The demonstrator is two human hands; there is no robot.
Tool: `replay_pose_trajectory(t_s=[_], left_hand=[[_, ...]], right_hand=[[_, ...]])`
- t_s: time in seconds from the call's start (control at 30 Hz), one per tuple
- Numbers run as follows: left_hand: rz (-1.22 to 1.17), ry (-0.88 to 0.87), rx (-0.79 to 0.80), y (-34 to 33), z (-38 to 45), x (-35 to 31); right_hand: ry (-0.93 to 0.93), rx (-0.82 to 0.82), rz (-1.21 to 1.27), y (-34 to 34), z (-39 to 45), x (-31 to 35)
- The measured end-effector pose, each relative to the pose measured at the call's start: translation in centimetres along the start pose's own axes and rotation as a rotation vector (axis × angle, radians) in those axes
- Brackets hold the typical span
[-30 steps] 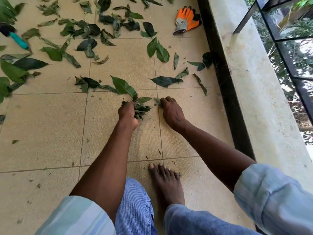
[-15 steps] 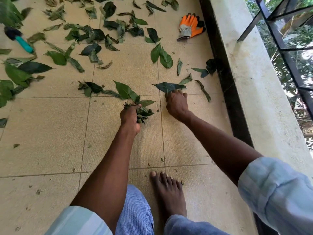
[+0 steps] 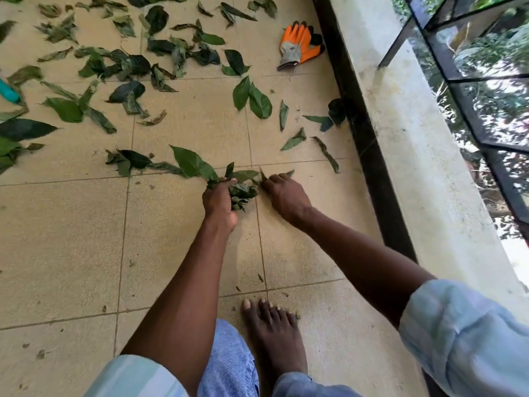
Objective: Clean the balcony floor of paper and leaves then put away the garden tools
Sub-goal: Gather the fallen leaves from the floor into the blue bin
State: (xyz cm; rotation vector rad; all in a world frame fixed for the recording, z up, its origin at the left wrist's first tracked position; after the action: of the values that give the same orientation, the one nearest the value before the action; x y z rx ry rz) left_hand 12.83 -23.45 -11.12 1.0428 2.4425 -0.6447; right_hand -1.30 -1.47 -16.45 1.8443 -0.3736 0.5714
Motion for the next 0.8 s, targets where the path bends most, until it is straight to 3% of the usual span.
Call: replay_pose_trajectory(t_s=[0.17,0.23,0.57,0.8], left_hand=[[0.004,0.003,-0.011,-1.9,-0.2,1.2],[0.006,0.006,-0.008,-2.2,-0.2,1.6],[0.032,0.025,0.004,-3.0,0.0,1.8],[0.026,0.019,-0.034,-2.5,0.6,1.6]], right_hand=[[-0.113,0.021,0.178,0.0,-0.6,-2.0],[-0.109,-0.071,0.166,0.6,-0.5,-1.8],[-0.061,-0.162,0.230,0.6,-1.1,-3.0],[0.000,-0.125,0.057,0.0,-1.1,-3.0]])
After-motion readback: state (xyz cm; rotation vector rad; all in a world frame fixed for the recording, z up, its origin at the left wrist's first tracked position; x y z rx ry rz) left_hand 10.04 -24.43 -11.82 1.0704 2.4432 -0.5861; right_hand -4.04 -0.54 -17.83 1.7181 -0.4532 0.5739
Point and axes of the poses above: each hand's wrist, its own z-axis towards the middle knuckle, its own y-axis out of the back of the hand, x = y × z, the point moved 2 cm from there along z, towards the middle knuckle, and after that the axes turned 6 degrees about y, right-handed, at the moved point
